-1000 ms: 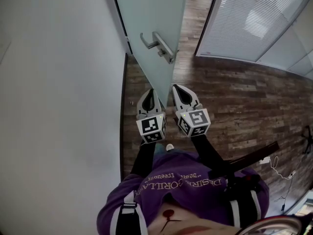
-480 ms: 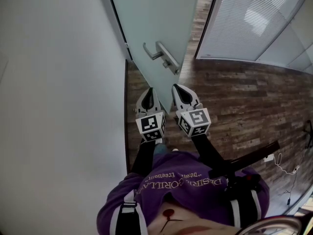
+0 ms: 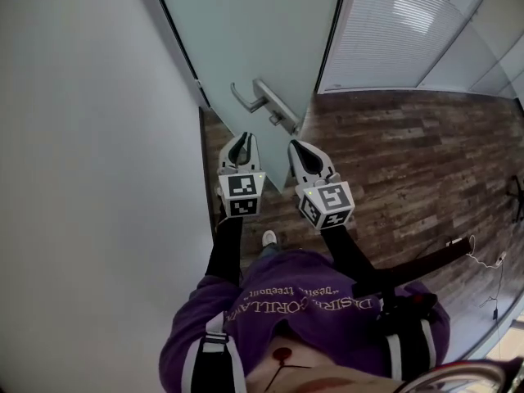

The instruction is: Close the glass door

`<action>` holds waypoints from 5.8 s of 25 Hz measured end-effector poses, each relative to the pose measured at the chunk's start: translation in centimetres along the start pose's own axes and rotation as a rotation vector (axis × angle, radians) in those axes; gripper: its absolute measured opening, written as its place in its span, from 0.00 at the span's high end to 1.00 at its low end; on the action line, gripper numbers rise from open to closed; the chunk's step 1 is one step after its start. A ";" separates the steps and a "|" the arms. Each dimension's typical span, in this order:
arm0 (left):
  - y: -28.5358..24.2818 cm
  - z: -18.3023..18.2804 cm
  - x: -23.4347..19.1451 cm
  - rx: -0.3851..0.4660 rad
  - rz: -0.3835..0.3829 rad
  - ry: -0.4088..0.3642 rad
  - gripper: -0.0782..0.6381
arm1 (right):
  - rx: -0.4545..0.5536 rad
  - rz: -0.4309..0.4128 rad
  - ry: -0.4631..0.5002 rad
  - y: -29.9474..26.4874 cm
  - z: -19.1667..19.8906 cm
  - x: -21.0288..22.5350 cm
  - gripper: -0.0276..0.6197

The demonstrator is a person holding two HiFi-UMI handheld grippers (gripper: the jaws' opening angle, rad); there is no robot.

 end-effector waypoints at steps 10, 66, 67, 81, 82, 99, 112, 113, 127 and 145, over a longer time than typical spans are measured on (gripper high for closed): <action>-4.6 0.6 -4.7 -0.297 0.051 -0.680 0.69 | 0.004 0.026 -0.010 -1.7 0.0 -1.1 0.97; -15.4 -0.9 -3.3 -0.472 0.175 -1.152 0.72 | -0.021 0.145 0.003 -5.1 1.2 4.9 0.97; -15.8 -0.9 -3.3 -0.486 0.182 -1.147 0.72 | -0.020 0.141 0.003 -5.3 1.0 5.3 0.97; -21.5 -2.1 -2.1 -0.575 0.167 -1.123 0.72 | -0.020 0.092 -0.001 -7.9 -0.7 12.0 0.97; -22.0 -2.1 -1.9 -0.578 0.161 -1.112 0.72 | -0.021 0.090 -0.001 -8.1 -0.7 12.5 0.97; -28.5 -3.9 -1.1 -0.619 0.081 -1.098 0.72 | -0.032 0.109 -0.040 -9.9 0.0 18.3 0.97; -33.9 -5.2 -1.2 -0.625 0.129 -1.131 0.73 | -0.018 0.195 -0.052 -14.3 -1.7 20.7 0.97; -34.3 -5.3 -1.3 -0.620 0.134 -1.124 0.73 | -0.016 0.202 -0.051 -14.7 -1.8 20.7 0.97; -40.8 -8.3 -0.9 -0.611 0.187 -1.113 0.74 | -0.005 0.312 -0.060 -18.8 -3.7 23.6 0.97; -43.1 -7.4 -1.2 -0.611 0.187 -1.106 0.75 | 0.019 0.416 -0.053 -18.3 -1.4 24.3 0.97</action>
Point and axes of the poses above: the fingertips, and each gripper's own axes: y backward along the fingers, x to its right, z out of its underside, the point moved 3 cm from there along y, backward along the fingers, and after that the axes turned 15 degrees about z, right-handed, at the moved point
